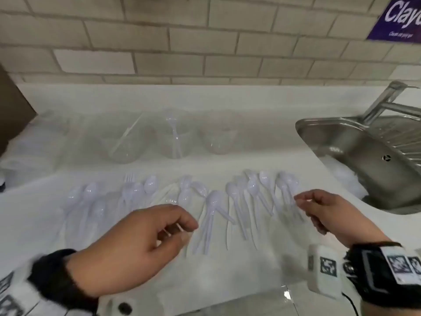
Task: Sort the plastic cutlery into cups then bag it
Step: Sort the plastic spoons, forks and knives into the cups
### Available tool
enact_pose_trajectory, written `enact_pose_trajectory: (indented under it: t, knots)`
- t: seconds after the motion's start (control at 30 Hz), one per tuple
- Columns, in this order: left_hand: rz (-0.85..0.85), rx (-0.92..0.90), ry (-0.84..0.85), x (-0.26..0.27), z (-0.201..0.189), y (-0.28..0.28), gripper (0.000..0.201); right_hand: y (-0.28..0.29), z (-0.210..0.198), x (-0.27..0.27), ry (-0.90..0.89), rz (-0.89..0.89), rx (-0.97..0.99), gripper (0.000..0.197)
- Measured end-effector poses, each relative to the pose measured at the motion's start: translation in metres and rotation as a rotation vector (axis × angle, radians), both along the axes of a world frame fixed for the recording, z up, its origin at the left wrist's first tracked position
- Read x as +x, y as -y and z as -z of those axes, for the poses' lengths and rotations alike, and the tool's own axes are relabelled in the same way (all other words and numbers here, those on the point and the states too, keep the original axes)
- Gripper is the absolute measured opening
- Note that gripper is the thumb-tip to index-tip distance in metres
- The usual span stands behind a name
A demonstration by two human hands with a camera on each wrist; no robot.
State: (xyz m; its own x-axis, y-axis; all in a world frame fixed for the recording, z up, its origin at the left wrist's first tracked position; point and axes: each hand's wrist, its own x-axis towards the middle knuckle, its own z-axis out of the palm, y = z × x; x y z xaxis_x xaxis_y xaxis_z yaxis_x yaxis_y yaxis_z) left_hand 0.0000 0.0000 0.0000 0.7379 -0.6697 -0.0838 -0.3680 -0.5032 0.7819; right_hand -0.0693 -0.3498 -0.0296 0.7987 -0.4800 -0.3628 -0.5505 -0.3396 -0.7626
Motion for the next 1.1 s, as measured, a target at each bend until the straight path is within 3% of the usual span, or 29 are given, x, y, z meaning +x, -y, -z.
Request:
enact_pose_trajectory:
  t: [0.1,0.27,0.37,0.67,0.9,1.1]
  knots:
    - [0.128,0.069,-0.012,0.014,0.016,0.051,0.025,0.016,0.006,0.033,-0.121,0.117,-0.302,0.034]
    - [0.128,0.288,-0.126,0.040,0.050,0.110,0.051,0.016,0.023,0.060,-0.441,0.040,-0.397,0.074]
    - [0.076,0.350,-0.214,0.047,0.054,0.128,0.061,0.008,0.033,0.066,-0.426,-0.021,-0.476,0.085]
    - [-0.038,0.269,-0.367,0.056,0.058,0.146,0.067,-0.042,0.038,0.080,-0.436,-0.276,-0.559,0.112]
    - [0.055,0.257,-0.448,0.052,0.052,0.151,0.075,-0.064,0.034,0.091,-0.424,-0.327,-0.592,0.087]
    - [0.138,0.301,-0.380,0.050,0.049,0.150,0.074,-0.072,0.031,0.102,-0.416,-0.347,-0.650,0.063]
